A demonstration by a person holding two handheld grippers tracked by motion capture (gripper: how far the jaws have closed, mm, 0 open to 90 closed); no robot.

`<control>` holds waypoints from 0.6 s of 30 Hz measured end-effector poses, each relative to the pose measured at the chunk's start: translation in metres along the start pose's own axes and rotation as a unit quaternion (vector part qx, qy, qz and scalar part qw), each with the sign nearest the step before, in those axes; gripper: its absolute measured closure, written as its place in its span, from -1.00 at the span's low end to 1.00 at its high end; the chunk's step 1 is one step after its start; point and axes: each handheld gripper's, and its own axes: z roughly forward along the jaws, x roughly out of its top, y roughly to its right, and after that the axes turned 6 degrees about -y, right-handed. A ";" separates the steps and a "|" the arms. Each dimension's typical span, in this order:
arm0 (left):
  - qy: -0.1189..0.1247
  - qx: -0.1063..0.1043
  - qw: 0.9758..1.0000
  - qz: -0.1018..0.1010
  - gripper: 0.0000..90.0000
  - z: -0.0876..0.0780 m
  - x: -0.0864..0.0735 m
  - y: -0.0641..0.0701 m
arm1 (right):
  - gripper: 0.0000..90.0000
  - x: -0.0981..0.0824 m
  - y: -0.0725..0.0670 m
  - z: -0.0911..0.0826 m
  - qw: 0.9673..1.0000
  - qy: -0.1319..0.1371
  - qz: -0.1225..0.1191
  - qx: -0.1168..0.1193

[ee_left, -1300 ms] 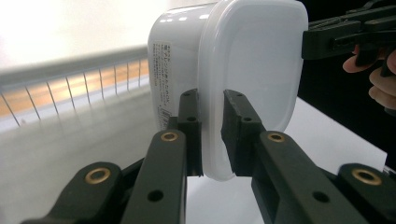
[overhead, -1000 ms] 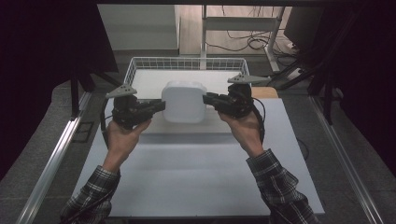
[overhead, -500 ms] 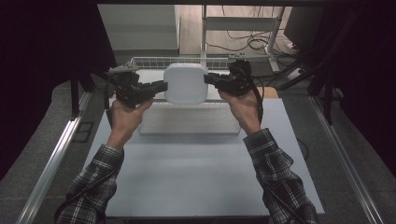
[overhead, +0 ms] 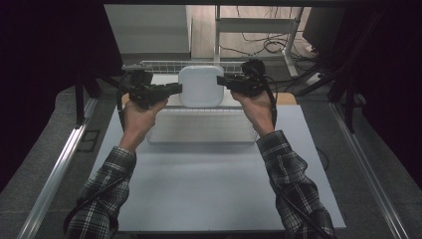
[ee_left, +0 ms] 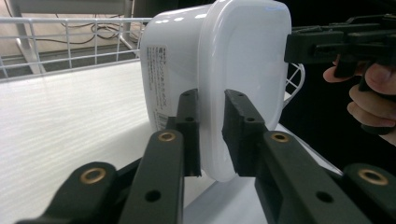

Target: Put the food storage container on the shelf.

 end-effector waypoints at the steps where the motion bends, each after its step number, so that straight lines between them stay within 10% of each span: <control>1: 0.000 0.000 1.000 0.000 0.65 0.000 0.000 0.000 | 0.46 0.000 0.000 0.000 1.000 0.000 0.000 0.000; 18: -0.026 0.025 0.999 -0.008 0.33 0.017 0.010 -0.010 | 0.27 -0.005 0.002 0.020 1.000 -0.019 -0.006 -0.015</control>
